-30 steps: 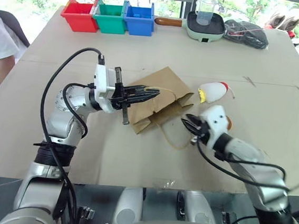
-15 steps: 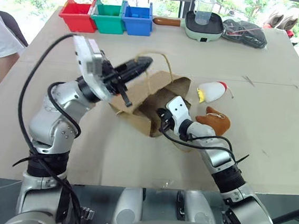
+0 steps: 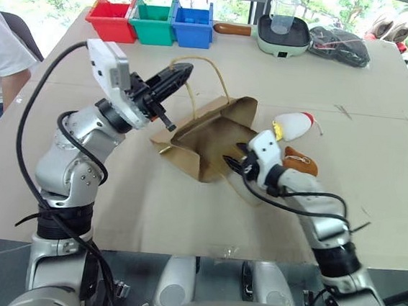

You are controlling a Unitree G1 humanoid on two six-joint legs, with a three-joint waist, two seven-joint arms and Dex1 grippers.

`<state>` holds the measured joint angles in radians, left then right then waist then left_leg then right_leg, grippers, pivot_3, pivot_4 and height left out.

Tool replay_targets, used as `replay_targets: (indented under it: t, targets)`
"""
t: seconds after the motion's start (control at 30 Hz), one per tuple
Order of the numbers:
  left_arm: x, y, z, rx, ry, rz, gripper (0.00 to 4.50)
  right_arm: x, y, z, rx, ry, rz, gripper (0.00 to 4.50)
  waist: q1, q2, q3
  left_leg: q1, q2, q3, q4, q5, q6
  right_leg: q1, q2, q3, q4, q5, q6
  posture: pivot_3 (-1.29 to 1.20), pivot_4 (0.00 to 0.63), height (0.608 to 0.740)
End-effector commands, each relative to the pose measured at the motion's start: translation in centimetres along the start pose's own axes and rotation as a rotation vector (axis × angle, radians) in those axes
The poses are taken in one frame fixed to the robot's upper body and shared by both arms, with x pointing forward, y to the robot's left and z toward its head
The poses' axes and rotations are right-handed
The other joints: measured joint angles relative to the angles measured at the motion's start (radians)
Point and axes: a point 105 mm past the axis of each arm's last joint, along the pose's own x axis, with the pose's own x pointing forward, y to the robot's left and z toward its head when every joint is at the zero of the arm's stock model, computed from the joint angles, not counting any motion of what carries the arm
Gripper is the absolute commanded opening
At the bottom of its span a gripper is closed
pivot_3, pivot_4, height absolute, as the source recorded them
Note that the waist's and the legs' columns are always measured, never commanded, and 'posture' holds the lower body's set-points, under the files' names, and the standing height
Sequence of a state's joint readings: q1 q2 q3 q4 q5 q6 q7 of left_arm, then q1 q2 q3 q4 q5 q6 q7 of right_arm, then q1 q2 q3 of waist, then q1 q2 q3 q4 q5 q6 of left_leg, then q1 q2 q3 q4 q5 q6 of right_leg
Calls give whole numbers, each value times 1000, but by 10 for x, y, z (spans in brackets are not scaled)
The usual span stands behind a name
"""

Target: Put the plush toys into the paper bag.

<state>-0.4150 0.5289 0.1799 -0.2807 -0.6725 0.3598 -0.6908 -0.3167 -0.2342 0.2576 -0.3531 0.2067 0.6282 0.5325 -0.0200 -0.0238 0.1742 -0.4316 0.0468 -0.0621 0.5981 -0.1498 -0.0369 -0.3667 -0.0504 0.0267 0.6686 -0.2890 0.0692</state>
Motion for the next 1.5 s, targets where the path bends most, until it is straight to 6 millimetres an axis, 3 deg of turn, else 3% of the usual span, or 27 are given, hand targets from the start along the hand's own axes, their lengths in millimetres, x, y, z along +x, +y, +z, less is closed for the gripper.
replay_targets:
  t: [0.03,0.07,0.17,0.27,0.37,0.47,0.6,0.7,0.77,0.8,0.87,0.93,1.07,1.33,1.5]
  targets:
    - [4,-11,4,58,-18,-67,0,-45,18,44,-8,-100,72,4062,4,0,0,0,0,0,0,0,0,0,0,0,0,0,0,0,150,740]
    - [4,-12,3,55,-17,-69,0,-56,16,46,-15,-86,45,4373,6,0,0,0,0,0,0,0,0,0,0,0,-1,0,0,0,150,740]
    - [5,-11,1,53,-17,-74,0,-84,-3,38,-55,8,-106,4373,4,0,0,-1,0,0,0,0,0,0,0,0,-2,0,0,0,150,740]
    - [9,-11,-2,52,-21,-87,0,-107,-33,9,-47,182,-292,4373,10,0,0,-1,0,1,0,0,0,1,0,1,-4,-1,-2,0,150,740]
    - [12,-13,-5,48,-26,-105,0,-108,-51,-25,-33,316,-359,4373,6,0,0,-1,0,2,0,0,0,1,-1,2,-5,-1,-3,0,150,740]
    - [16,-15,-5,49,-34,-127,0,-103,-69,-50,-42,380,-431,3460,4,0,0,0,0,3,0,0,0,1,0,2,-5,-1,-3,0,150,740]
    - [18,-13,-4,53,-39,-129,0,-100,-66,-42,-64,328,-410,1404,5,0,0,-1,0,2,0,0,0,0,0,2,-5,0,0,0,150,740]
    - [18,-14,-4,51,-42,-131,0,-108,-65,-32,-111,283,-405,118,8,0,0,-1,0,2,0,0,0,1,0,2,-5,0,0,0,150,740]
    - [17,-16,-4,43,-42,-137,0,-116,-65,-16,-118,213,-411,13,9,0,0,-2,0,2,0,0,0,1,0,2,-5,0,0,0,150,740]
    - [16,-17,-5,36,-38,-145,0,-118,-66,21,-97,56,-411,13,8,0,0,-2,0,2,0,0,0,1,0,2,-5,0,0,0,150,740]
    - [15,-19,-6,28,-33,-156,0,-123,-60,63,-99,-115,-382,13,2,2,2,-2,0,2,0,0,0,1,0,2,-5,0,0,0,150,740]
    - [16,-20,-7,19,-33,-157,0,-117,-51,74,-148,-116,-321,13,-2,3,2,-1,0,3,1,0,0,0,0,3,-5,0,1,0,150,740]
    - [19,-25,-8,6,-37,-177,0,-83,-36,75,-227,-72,-212,13,3,1,1,0,1,0,-1,0,0,1,1,1,-5,0,0,0,150,740]
    - [25,-32,-3,-13,-56,-198,0,-20,-13,38,-338,50,-25,13,4,1,1,-2,0,1,-1,0,0,0,1,2,-6,0,0,0,150,740]
    - [27,-44,-7,-43,-55,-239,0,26,-6,29,-399,89,98,13,-4,2,2,-1,0,1,-1,0,0,0,1,2,-5,0,0,0,150,740]
